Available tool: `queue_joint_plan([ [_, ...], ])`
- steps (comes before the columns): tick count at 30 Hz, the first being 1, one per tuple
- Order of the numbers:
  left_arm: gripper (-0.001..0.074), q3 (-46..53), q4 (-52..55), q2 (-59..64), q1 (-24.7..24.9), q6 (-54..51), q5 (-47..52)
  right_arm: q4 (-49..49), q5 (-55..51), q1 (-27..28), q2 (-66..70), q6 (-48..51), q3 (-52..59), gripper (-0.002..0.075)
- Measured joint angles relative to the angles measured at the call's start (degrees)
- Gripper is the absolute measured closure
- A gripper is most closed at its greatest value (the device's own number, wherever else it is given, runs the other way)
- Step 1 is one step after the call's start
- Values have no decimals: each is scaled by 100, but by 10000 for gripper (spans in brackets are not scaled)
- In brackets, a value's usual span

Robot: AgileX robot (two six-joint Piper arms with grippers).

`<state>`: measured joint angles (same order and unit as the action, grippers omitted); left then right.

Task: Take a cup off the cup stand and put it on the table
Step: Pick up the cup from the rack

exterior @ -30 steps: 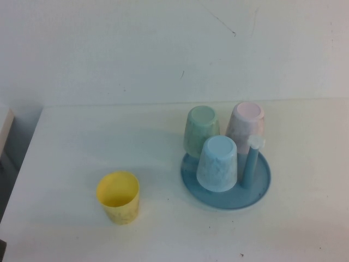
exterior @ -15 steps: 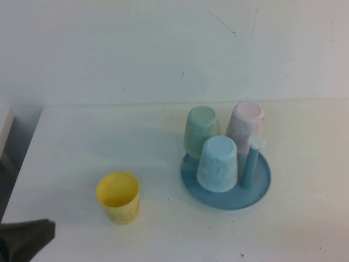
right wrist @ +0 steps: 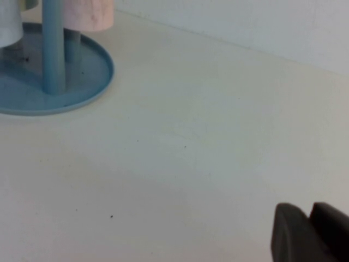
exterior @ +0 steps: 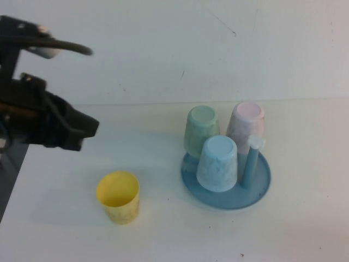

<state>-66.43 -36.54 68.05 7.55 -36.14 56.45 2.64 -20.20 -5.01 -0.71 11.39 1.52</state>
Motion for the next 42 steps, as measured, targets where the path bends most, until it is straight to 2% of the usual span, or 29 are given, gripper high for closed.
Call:
queue_joint_plan([
  [7,737,-1025,2171,1249,1917,1300,-202,0,0,0,0,0,0,664],
  [12,737,-1687,3096,2176,2689,1966,-223,0,0,0,0,0,0,664],
  [16,713,-2230,3191,2808,2900,2139,-52,-10,0,0,0,0,0,664],
  [18,632,-2621,3205,3167,2936,2178,143,-10,0,0,0,0,0,664],
  [20,498,-2953,3205,3461,2978,2249,329,-10,0,0,0,0,0,664],
  [22,308,-3306,3168,3785,2991,2397,536,-10,0,0,0,0,0,664],
  [24,167,-3642,3095,4067,2991,2506,715,-10,0,0,0,0,0,664],
  [26,95,-3911,3036,4366,2991,2634,832,-10,0,0,0,0,0,664],
  [29,63,-4242,3011,4727,2994,2733,915,-10,0,0,0,0,0,664],
  [42,86,-4557,2908,5266,3003,2774,825,-10,0,0,0,0,0,664],
])
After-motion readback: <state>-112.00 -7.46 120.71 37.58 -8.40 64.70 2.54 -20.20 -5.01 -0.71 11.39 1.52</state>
